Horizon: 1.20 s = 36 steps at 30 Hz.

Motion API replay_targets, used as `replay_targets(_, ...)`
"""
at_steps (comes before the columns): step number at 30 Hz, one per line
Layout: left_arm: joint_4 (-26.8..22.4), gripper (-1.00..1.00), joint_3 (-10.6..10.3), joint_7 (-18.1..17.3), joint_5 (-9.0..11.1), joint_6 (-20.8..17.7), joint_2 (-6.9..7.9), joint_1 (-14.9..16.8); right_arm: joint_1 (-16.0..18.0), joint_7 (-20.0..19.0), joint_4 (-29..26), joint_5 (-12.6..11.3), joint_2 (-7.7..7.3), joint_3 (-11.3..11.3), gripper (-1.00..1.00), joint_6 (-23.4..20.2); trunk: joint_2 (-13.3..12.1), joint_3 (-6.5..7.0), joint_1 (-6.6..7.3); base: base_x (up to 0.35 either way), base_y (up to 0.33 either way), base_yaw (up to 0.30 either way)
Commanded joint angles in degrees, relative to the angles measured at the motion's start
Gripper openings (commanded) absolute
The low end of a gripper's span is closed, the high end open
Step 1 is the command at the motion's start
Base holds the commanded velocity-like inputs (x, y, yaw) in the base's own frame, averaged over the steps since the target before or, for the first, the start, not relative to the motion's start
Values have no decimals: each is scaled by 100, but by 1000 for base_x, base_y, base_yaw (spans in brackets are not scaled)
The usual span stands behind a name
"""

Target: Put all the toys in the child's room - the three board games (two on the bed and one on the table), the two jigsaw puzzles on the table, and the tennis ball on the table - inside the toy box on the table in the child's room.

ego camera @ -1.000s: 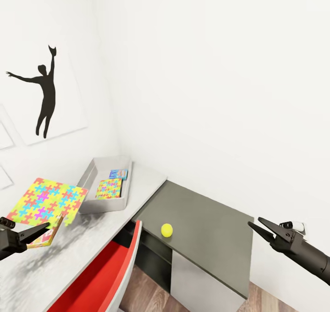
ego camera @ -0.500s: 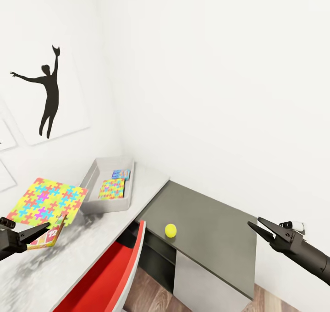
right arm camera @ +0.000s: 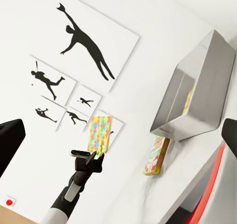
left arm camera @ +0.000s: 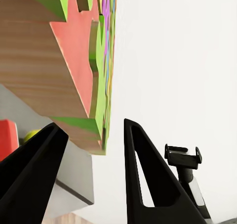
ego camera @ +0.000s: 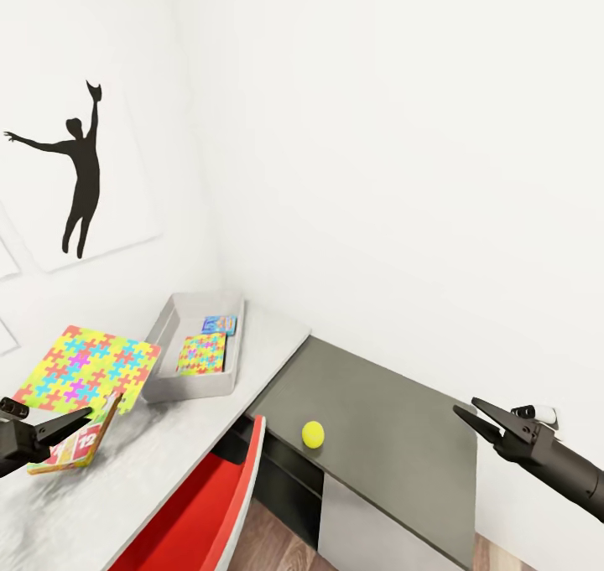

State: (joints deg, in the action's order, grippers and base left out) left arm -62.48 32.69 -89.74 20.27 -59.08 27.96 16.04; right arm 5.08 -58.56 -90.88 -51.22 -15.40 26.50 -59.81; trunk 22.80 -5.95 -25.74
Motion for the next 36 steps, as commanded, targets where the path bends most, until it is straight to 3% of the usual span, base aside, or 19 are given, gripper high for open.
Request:
replay_targets(1, -1, -100, 0, -26, -6, -60, 0, 5, 6, -24, 0, 16, -3, 4, 100, -19, 12, -13, -4, 66, 0, 0)
replay_targets(23, -1, -100, 0, -26, 12, -53, -10, 5, 6, -24, 0, 16, 2, -11, 100, -19, 12, -13, -4, 61, 0, 0)
replay_targets(36, -1, -100, 0, -26, 12, -44, -10, 5, 10, -27, 0, 16, 2, -10, 100, -19, 12, -13, -4, 165, 0, 0)
